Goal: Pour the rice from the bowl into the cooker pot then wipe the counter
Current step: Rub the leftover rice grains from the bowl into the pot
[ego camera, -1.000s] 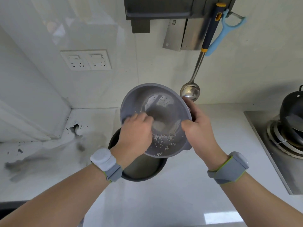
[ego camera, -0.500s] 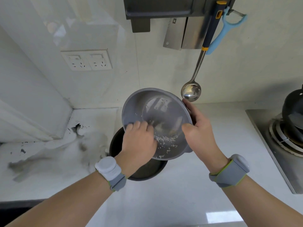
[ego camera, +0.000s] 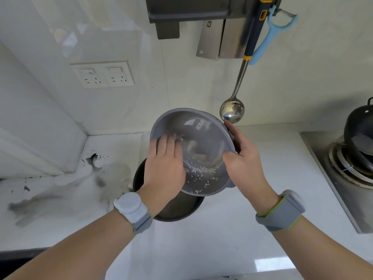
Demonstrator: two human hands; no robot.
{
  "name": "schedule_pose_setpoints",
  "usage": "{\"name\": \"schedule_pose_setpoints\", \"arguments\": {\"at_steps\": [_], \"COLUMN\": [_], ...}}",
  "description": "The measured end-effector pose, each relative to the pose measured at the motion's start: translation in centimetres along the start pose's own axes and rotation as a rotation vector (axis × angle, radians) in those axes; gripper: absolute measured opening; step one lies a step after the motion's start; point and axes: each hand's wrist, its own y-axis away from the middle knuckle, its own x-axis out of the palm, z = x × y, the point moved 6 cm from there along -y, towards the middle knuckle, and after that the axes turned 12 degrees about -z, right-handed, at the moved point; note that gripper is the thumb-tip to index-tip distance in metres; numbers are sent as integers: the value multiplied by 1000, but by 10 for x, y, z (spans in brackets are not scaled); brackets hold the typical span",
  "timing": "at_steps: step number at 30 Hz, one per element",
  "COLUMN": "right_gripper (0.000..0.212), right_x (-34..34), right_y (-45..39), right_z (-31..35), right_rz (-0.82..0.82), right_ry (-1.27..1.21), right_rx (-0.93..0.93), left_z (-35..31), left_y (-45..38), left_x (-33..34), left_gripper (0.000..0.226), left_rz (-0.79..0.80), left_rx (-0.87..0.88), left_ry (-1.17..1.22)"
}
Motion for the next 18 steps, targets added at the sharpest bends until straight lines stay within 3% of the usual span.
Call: {"name": "schedule_pose_setpoints", "arguments": {"at_steps": [3, 8, 11, 14, 18], "right_gripper": [80, 83, 80, 81, 82], "right_x": [2, 4, 2, 2, 5], "right_y": [1, 4, 4, 4, 5], "right_z": [0, -1, -3, -2, 0], "right_rz": [-14, -26, -28, -42, -65], "right_ry": [-39, -28, -29, -28, -50], "right_rx": [16, 11, 23, 40, 62], "left_z": [0, -25, -12, 4, -18], "left_y": [1, 23, 12, 6, 22], "left_x": [5, 12, 7, 12, 23], "left_gripper": [77, 62, 64, 82, 74], "left_rz": [102, 78, -26, 19, 86], "left_rx": [-4, 20, 24, -29, 23], "left_ry": [-104, 240, 69, -92, 201]}}
